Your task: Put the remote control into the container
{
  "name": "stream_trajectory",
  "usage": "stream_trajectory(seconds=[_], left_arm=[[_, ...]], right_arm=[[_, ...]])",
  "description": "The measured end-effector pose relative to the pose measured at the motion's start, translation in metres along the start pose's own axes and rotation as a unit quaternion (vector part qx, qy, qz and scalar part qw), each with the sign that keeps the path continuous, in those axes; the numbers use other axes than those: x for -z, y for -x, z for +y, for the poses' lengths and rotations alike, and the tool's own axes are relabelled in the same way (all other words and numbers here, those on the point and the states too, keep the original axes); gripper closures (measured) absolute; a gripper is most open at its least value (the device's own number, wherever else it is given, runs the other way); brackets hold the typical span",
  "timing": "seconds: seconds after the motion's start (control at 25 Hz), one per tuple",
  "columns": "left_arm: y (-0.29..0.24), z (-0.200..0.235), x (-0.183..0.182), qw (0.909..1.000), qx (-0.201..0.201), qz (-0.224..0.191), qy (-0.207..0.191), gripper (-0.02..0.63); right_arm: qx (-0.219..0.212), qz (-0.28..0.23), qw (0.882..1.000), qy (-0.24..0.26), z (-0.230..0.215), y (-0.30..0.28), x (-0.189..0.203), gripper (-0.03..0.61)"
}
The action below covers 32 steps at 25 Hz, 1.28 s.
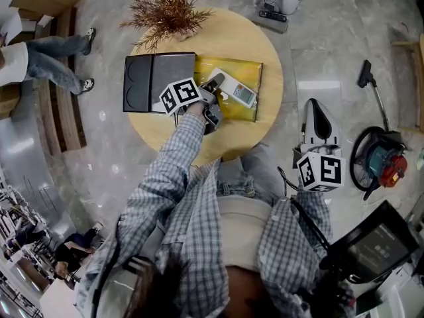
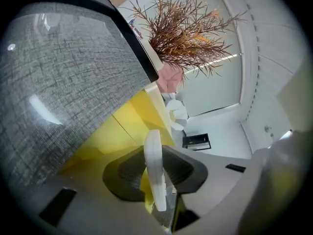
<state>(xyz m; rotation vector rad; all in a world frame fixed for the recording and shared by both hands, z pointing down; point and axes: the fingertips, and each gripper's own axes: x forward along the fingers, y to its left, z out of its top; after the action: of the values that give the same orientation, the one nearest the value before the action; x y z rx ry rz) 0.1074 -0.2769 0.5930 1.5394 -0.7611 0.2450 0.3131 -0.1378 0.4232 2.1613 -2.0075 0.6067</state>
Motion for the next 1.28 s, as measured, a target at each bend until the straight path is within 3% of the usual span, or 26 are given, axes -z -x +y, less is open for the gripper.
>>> stream_trajectory(seconds=[0.56, 0.76, 1.0, 1.28], left_arm=[[-0.010, 0.020, -0.001, 0.9950, -0.099, -0.006, 0.013, 0.499], [-0.011, 0.020, -0.002, 0.9944, -0.105, -0.004, 0.009, 0.495], [-0.010, 0.014, -0.001, 0.9954, -0.095, 0.004, 0.011, 0.424], [-0.002, 0.019, 0.002, 0.9931, -0.116, 0.010, 0.014, 0.411]], right_arm=[[-0.008, 0.003, 1.000, -0.002, -0.001, -0.007, 0.000, 0.574], [-0.011, 0.003, 1.000, -0.003, -0.001, -0.009, 0.001, 0.574], [-0.019, 0.000, 1.000, -0.006, 0.002, -0.011, 0.000, 0.574], [-0.025, -0.003, 1.000, -0.008, 0.004, -0.012, 0.001, 0.574]])
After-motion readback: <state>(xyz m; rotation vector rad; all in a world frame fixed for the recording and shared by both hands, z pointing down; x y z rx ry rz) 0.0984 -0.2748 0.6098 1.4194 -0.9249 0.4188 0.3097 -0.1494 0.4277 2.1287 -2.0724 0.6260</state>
